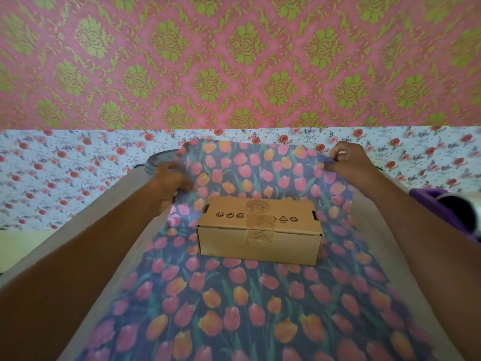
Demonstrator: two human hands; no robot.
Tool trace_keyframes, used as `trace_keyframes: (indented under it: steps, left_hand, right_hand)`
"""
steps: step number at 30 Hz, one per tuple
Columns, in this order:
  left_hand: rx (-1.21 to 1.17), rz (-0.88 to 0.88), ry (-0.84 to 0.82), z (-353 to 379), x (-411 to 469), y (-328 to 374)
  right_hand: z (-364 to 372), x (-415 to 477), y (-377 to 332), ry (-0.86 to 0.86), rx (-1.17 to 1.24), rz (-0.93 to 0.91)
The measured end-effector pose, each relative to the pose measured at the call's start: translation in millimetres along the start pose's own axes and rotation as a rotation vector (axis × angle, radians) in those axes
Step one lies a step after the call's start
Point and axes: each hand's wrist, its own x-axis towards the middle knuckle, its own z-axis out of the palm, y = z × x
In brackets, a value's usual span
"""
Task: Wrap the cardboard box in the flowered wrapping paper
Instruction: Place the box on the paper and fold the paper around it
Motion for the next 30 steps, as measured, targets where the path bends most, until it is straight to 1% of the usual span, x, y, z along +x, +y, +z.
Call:
trace_keyframes:
  steps: [2, 5, 7, 10, 13, 16, 19, 20, 23, 24, 27, 29, 30]
  left_hand:
    - [-0.028, 0.044, -0.036, 1, -7, 8]
    - [-0.05, 0.136, 0.097, -2, -21, 22]
    - [-0.021, 0.225, 0.12, -11, -30, 30]
    - [0.124, 0.33, 0.109, -30, -40, 36]
    - [0.303, 0.495, 0.047, -51, -54, 40]
    - [0.503, 0.609, -0.013, -67, -68, 46]
    - [0.741, 0.704, 0.027, -73, -78, 48]
    - [0.778, 0.744, 0.044, -71, -79, 48]
    - [0.755, 0.742, 0.032, -67, -87, 46]
    - [0.73, 0.73, 0.023, -66, -88, 44]
    - [0.663, 0.69, 0.006, -65, -91, 39]
    - [0.639, 0.686, -0.03, -66, -92, 37]
    - [0.641, 0.69, -0.043, -67, -92, 36]
  right_hand:
    - [-15, -11, -13, -0.059, -0.011, -0.023]
    - [-39, -30, -35, -0.175, -0.07, -0.049]
    - [-54, -42, -50, -0.21, -0.113, -0.072]
    - [-64, -55, -66, -0.196, -0.24, -0.126]
    - [-68, -66, -75, -0.146, -0.385, -0.171]
    - [-66, -76, -79, -0.128, -0.445, -0.153]
    - [-57, -90, -79, -0.104, -0.516, -0.157]
    - [-52, -94, -79, -0.078, -0.557, -0.159]
    - [-34, -113, -82, 0.015, -0.716, -0.145]
    - [-27, -120, -83, 0.016, -0.774, -0.156]
    - [-6, -137, -88, -0.072, -0.961, -0.177]
    - [2, -143, -96, -0.124, -1.017, -0.205]
    - [4, -145, -100, -0.18, -1.019, -0.223]
